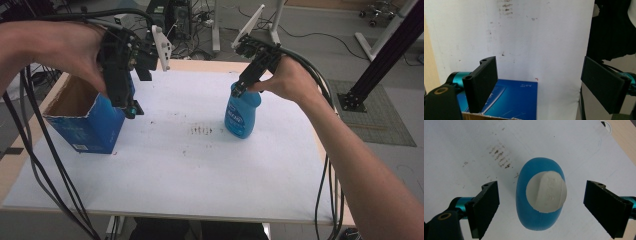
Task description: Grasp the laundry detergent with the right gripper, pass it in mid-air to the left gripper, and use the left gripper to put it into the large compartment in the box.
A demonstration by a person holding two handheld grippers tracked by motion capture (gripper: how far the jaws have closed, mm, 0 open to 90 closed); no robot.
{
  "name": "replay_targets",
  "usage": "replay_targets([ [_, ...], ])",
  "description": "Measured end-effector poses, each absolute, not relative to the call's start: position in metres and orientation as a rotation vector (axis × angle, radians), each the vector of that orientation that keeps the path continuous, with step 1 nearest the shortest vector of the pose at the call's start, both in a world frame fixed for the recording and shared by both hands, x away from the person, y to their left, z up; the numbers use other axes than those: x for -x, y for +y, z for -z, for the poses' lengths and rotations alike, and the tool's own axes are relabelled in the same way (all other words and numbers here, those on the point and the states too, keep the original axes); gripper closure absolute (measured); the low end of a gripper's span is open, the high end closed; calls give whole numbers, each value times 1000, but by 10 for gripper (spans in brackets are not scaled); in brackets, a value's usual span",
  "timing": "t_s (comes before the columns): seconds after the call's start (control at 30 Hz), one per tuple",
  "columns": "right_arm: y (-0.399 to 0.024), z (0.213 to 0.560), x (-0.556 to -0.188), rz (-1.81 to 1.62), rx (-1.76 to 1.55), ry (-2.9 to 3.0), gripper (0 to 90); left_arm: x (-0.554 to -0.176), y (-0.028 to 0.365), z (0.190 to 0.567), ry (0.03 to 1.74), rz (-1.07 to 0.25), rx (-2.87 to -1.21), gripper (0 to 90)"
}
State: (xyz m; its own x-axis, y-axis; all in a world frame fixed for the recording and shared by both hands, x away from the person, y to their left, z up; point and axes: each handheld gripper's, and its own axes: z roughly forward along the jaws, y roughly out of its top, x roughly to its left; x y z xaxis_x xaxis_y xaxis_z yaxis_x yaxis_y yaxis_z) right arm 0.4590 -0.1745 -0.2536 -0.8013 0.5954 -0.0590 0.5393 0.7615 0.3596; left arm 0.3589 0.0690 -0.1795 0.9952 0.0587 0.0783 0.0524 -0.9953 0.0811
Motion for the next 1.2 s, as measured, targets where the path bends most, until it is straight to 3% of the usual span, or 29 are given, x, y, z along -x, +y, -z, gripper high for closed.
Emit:
replay_targets([
  [0.53, -189, 265, -442, -770, -991, 2683, 126, -360, 65, 182, 74, -121, -3061, 139],
  [1.2, -205, 310, -418, -954, -1040, 2499, 126, -361, 68, 190, 75, -103, -3054, 139],
])
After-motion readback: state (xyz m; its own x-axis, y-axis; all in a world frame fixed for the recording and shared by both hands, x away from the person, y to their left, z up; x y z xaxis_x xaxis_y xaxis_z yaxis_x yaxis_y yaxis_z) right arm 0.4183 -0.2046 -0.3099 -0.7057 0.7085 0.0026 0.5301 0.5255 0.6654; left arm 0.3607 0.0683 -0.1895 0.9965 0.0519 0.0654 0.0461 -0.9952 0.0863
